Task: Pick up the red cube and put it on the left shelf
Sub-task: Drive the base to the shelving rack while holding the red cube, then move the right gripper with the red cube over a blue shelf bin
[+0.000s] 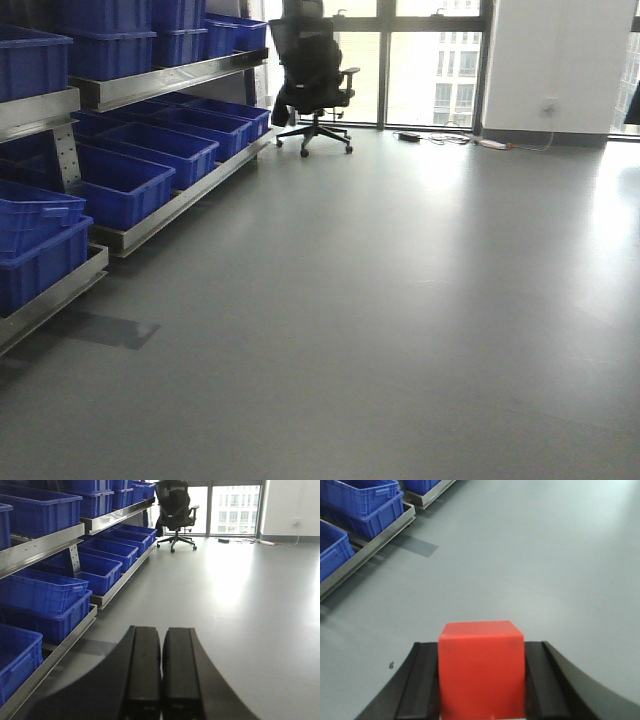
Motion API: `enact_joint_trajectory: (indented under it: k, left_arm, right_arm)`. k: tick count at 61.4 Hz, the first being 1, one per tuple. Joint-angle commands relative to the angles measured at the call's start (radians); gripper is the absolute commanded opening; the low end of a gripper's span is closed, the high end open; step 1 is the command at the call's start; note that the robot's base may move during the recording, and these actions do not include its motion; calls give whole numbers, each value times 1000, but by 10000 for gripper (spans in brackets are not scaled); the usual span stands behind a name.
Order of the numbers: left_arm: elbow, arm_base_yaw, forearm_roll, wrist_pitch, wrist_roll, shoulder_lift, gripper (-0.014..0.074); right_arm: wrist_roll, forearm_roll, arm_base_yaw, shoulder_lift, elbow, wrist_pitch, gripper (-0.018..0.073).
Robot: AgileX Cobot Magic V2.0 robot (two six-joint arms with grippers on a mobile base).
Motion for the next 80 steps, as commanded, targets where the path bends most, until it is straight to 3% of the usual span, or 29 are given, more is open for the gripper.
enact_joint_trajectory:
  k: [1, 80]
  left_arm:
    - [25, -1, -1, -83, 0, -15, 102]
    - [25, -1, -1, -83, 0, -15, 102]
  right_arm:
    - [-7, 6, 2, 2, -28, -73, 29]
    - [-7, 6, 2, 2, -28, -72, 29]
